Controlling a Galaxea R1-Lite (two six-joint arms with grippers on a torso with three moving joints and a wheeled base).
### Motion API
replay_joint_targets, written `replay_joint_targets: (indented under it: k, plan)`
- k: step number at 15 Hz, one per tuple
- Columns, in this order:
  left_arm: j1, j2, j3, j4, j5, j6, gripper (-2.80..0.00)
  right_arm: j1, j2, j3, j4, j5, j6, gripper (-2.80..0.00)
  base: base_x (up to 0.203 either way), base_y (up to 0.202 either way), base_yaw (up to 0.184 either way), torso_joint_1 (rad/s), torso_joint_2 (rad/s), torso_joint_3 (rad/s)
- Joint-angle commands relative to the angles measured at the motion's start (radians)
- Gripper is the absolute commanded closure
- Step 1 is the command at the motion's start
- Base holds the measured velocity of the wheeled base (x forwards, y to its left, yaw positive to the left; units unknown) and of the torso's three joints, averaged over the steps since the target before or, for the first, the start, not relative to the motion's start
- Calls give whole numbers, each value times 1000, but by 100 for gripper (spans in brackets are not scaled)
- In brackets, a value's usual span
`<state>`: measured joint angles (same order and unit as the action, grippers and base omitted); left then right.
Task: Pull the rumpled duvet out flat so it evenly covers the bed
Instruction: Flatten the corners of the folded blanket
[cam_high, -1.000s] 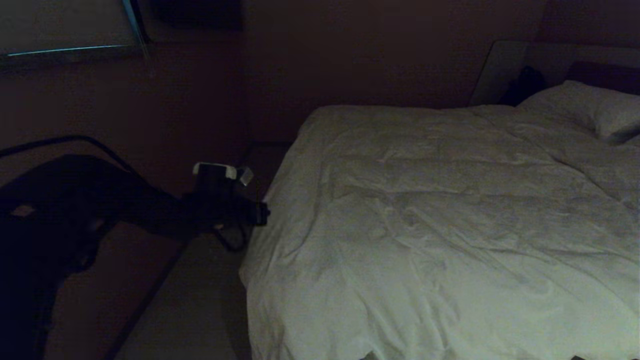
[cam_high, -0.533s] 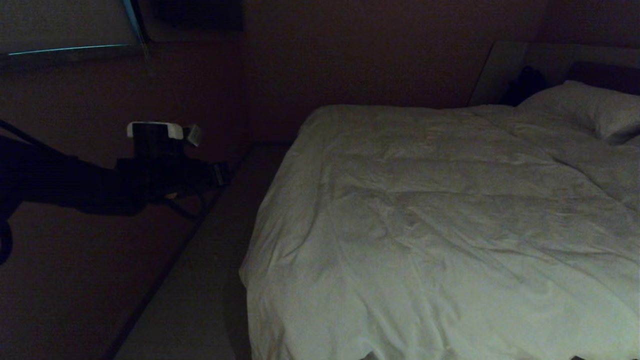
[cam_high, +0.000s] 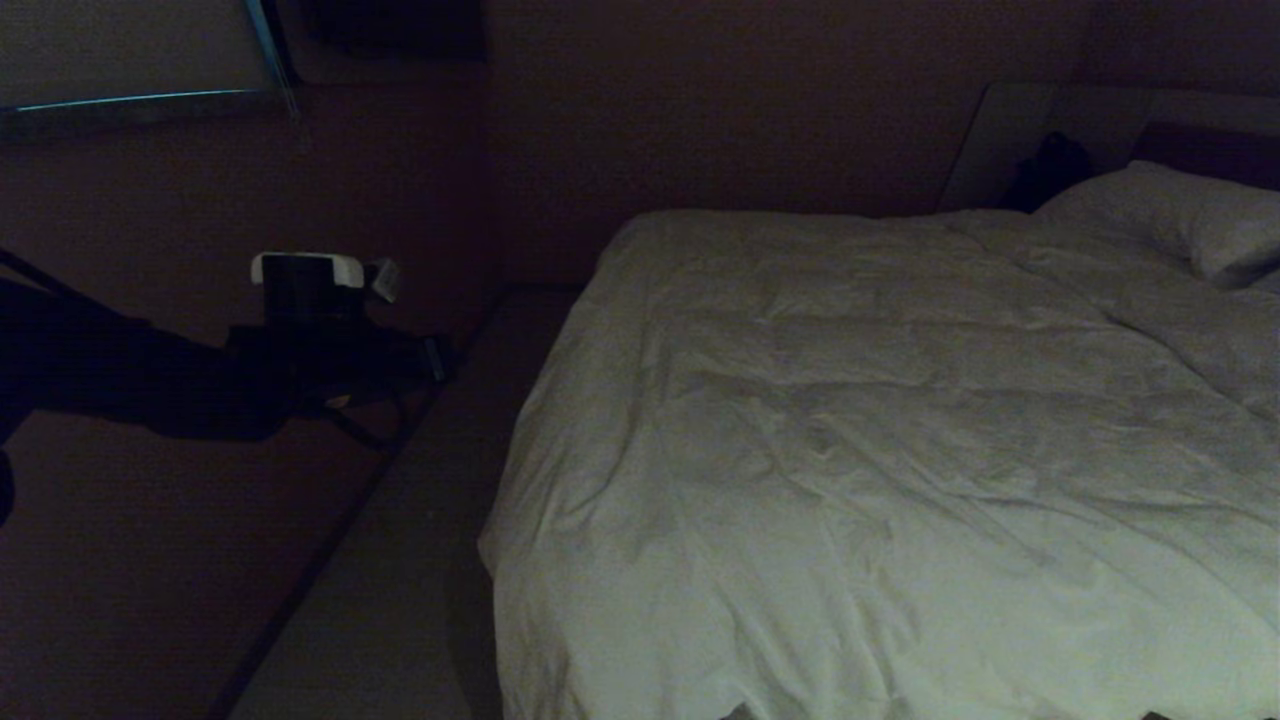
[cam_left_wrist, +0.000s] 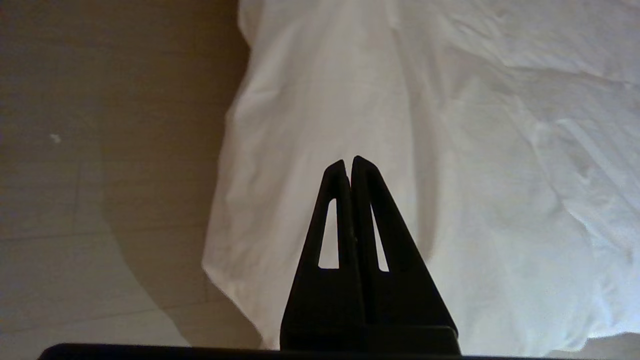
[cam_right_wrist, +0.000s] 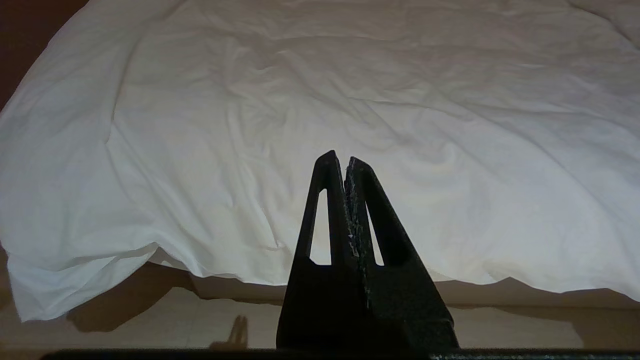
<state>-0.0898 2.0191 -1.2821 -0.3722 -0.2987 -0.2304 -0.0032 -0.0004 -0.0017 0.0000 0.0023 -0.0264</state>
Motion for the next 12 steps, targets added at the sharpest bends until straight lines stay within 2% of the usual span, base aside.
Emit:
replay_joint_targets:
  k: [1, 4, 8, 12]
  plan:
    - [-1, 19, 5, -6, -2, -1, 0, 0, 0, 0, 2, -2, 6, 0, 0, 0, 0, 0, 0, 0]
    - [-2, 31, 9, -11, -5, -1, 0, 0, 1, 0, 2, -2, 6, 0, 0, 0, 0, -23, 60, 35]
    - [-4, 46, 6, -13, -5, -1, 0, 0, 2, 0, 2, -2, 6, 0, 0, 0, 0, -139, 374, 229]
    - [-15, 83, -3, -15, -8, -2, 0, 0, 0, 0, 0, -1, 6, 0, 0, 0, 0, -46, 119, 77]
